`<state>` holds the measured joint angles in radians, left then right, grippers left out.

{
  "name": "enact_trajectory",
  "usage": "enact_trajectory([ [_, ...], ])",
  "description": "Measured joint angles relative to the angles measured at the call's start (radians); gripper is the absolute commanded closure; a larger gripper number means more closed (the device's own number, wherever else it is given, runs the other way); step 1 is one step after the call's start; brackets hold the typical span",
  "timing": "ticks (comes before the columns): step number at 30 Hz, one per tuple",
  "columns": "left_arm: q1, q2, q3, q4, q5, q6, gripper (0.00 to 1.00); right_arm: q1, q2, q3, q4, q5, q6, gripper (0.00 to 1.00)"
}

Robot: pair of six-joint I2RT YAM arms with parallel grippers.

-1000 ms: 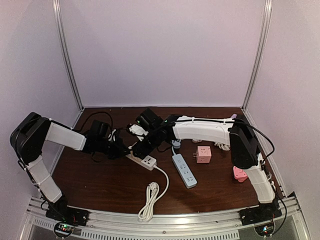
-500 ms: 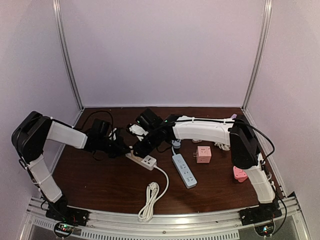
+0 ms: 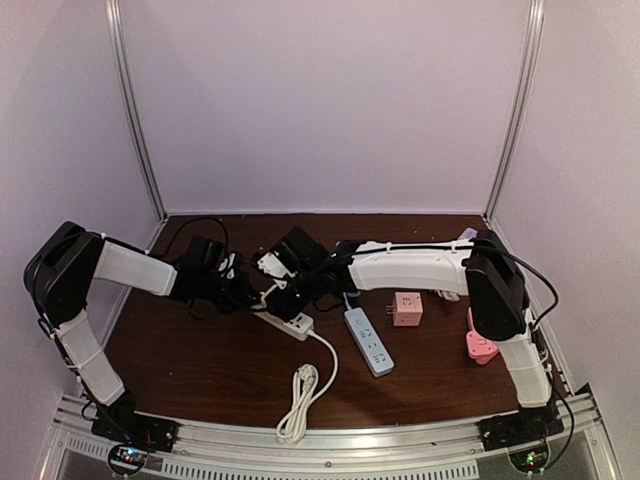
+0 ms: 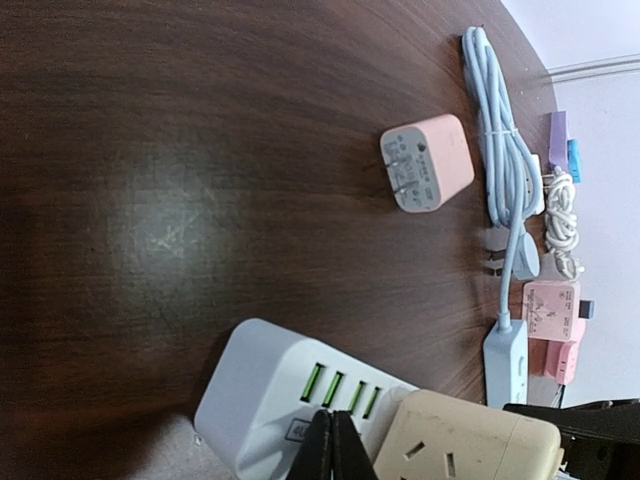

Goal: Pull the plug off the socket

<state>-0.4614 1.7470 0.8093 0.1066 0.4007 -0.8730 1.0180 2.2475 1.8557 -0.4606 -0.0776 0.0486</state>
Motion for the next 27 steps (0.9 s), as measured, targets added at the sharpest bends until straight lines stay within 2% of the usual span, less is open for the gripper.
enact_trajectory([
  [17,-0.052,0.025,0.024,0.026,-0.073,0.000,1.00,-0.042,-0.021,0.122,-0.077,-0.011,0.038,0.83],
  [27,-0.058,0.024,0.050,-0.018,-0.085,0.001,1.00,-0.096,-0.135,-0.021,-0.052,-0.046,0.116,0.84],
])
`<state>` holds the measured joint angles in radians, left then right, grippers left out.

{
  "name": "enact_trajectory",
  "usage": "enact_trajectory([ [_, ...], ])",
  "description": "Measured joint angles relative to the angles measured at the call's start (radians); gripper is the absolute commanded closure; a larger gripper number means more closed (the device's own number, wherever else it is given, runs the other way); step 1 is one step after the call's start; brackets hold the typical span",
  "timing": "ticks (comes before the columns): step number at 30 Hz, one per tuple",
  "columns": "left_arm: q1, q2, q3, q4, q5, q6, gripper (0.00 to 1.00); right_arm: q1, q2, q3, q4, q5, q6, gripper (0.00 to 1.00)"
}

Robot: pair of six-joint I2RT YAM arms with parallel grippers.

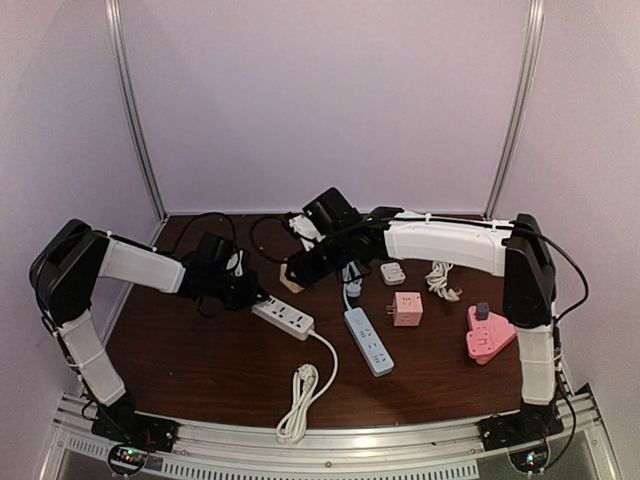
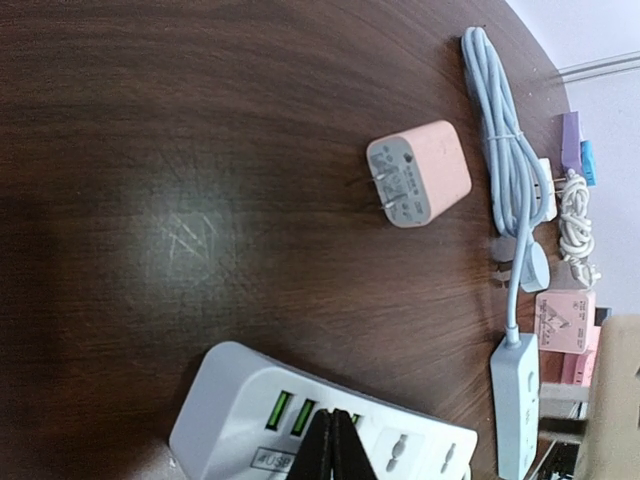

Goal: Pull the plug off the socket

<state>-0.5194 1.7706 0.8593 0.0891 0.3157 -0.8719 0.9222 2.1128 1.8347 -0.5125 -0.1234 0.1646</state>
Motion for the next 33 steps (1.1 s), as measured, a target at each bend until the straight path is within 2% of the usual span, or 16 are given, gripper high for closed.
enact_trajectory([
  [8,-0.025,0.003,0.126,-0.234,-0.049,0.035,1.00,-0.115,-0.103,-0.205,0.101,-0.089,0.105,0.84],
  [13,-0.038,-0.011,0.203,-0.349,-0.069,0.061,1.00,-0.135,-0.110,-0.286,0.161,-0.151,0.163,0.84],
  [23,-0.038,-0.185,0.215,-0.441,-0.092,0.089,1.00,-0.151,-0.109,-0.339,0.266,-0.252,0.263,0.84],
  [33,-0.038,-0.262,0.214,-0.477,-0.097,0.092,1.00,-0.171,-0.045,-0.340,0.360,-0.319,0.339,0.83],
])
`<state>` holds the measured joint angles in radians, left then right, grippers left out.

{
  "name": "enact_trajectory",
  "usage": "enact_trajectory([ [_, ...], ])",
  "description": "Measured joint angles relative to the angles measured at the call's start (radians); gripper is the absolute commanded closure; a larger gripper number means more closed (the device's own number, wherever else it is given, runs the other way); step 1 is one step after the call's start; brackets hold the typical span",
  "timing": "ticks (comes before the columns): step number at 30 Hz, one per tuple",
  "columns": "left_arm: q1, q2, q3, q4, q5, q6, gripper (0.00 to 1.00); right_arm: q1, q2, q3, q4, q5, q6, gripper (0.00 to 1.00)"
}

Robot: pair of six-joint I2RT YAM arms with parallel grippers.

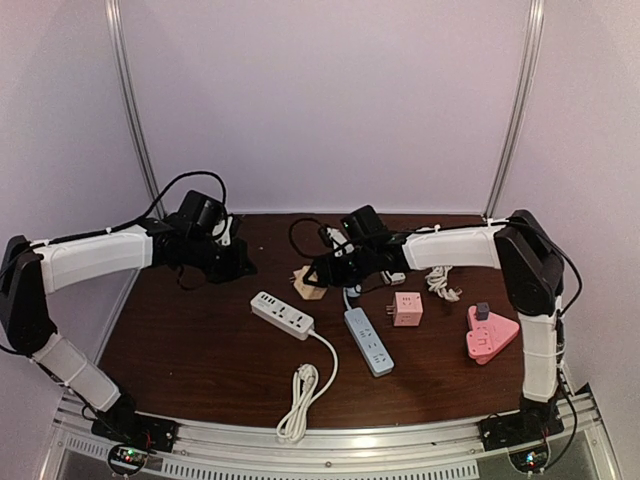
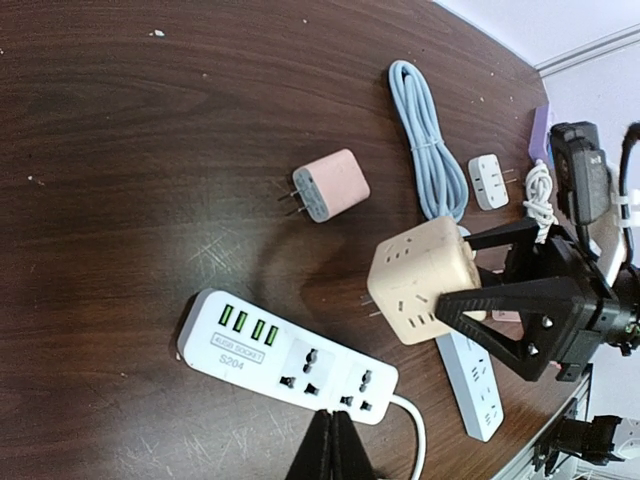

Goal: Pull the plug off the socket

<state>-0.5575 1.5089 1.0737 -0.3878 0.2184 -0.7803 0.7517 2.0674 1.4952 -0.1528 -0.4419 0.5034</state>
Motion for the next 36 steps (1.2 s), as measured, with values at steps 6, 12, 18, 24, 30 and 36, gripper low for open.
enact_trajectory([
  [6,0.000,-0.013,0.000,-0.010,-0.006,0.003,1.00,-0.026,0.040,-0.002,0.042,-0.050,0.044,0.82],
  [12,0.000,-0.013,0.000,-0.018,-0.006,0.005,1.00,-0.044,0.074,-0.002,0.068,-0.097,0.081,0.78],
  [18,0.000,-0.013,0.000,-0.028,-0.006,0.004,1.00,-0.052,0.082,-0.003,0.073,-0.115,0.098,0.65],
  [24,0.000,-0.013,0.000,-0.032,-0.006,0.004,1.00,-0.054,0.085,-0.004,0.076,-0.127,0.105,0.60],
  [30,0.000,-0.013,0.000,-0.032,-0.008,0.004,1.00,-0.064,0.097,-0.004,0.080,-0.141,0.107,0.53],
  [36,0.000,-0.013,0.000,-0.032,-0.011,0.004,1.00,-0.066,0.097,-0.004,0.079,-0.142,0.106,0.34],
])
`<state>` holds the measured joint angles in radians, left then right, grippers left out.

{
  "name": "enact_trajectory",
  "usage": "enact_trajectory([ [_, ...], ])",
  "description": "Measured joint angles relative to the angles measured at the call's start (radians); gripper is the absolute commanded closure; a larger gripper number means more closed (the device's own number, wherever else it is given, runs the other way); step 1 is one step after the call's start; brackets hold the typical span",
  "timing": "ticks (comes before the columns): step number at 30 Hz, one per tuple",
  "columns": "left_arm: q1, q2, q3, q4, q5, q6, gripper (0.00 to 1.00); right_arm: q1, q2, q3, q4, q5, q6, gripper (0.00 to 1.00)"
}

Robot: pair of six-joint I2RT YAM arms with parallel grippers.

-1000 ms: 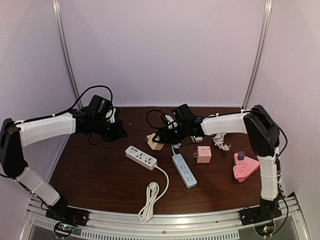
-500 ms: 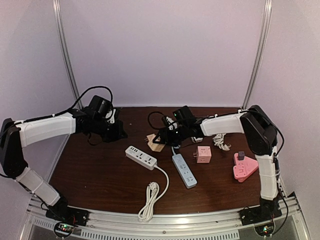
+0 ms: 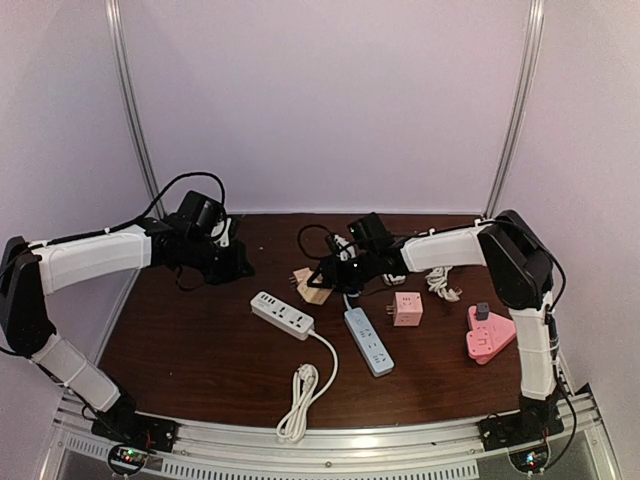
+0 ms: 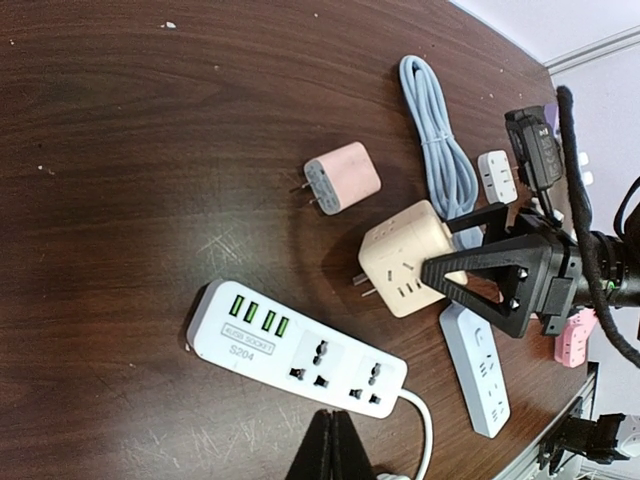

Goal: Pull the plug off the socket

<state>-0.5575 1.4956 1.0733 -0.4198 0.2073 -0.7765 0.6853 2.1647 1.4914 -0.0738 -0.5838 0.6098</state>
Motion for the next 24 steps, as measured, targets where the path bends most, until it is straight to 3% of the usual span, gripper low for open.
enact_trajectory([
  [5,0.000,0.000,0.000,0.000,-0.002,0.000,1.00,-0.002,0.000,0.000,-0.012,0.008,-0.005,0.25],
  [24,0.000,0.000,0.000,0.000,-0.005,0.000,1.00,0.000,-0.020,0.010,-0.122,0.134,-0.071,0.16],
])
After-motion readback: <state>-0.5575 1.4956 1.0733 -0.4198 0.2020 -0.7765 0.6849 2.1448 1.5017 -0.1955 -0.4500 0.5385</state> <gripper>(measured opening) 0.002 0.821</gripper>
